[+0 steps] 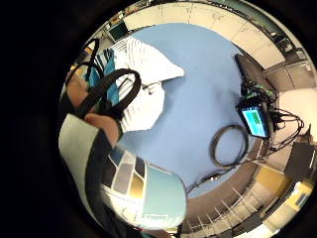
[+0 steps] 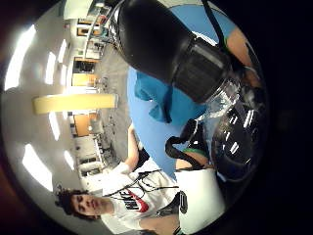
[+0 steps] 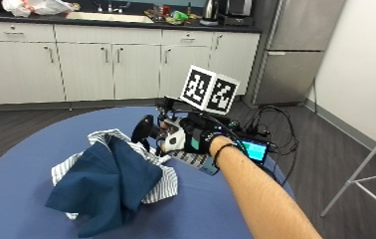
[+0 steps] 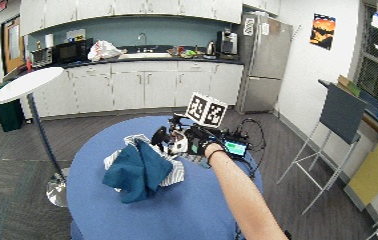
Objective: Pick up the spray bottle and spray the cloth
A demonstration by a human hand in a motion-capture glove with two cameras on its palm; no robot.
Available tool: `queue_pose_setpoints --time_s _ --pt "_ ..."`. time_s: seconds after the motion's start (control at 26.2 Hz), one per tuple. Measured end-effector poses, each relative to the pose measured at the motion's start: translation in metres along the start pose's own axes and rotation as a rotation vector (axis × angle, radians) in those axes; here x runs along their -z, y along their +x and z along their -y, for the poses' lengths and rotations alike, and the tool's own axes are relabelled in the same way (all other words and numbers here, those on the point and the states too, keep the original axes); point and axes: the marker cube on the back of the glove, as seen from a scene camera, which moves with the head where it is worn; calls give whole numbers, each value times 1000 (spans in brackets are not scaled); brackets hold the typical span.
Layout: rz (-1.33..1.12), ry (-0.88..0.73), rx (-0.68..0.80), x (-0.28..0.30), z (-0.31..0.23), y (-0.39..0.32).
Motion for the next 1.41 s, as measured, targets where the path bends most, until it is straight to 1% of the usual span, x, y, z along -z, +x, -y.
queue_pose_setpoints --time_s 0.15,0.31,0.53,0.65,0.72,0.88,1.03,1.22,1.41 --pt "40 21 33 -1 -2 -6" --pt "191 64 125 -9 -4 -25" --pt "554 154 358 -38 -8 -72" --pt "719 146 502 -60 -16 -111" --pt "783 128 570 -71 -21 -135" --pt "826 91 643 -88 -25 -179" --pt "834 61 730 -123 -25 -231" --pt "846 27 731 -156 -17 -247" --pt "839 27 715 -166 -9 -246"
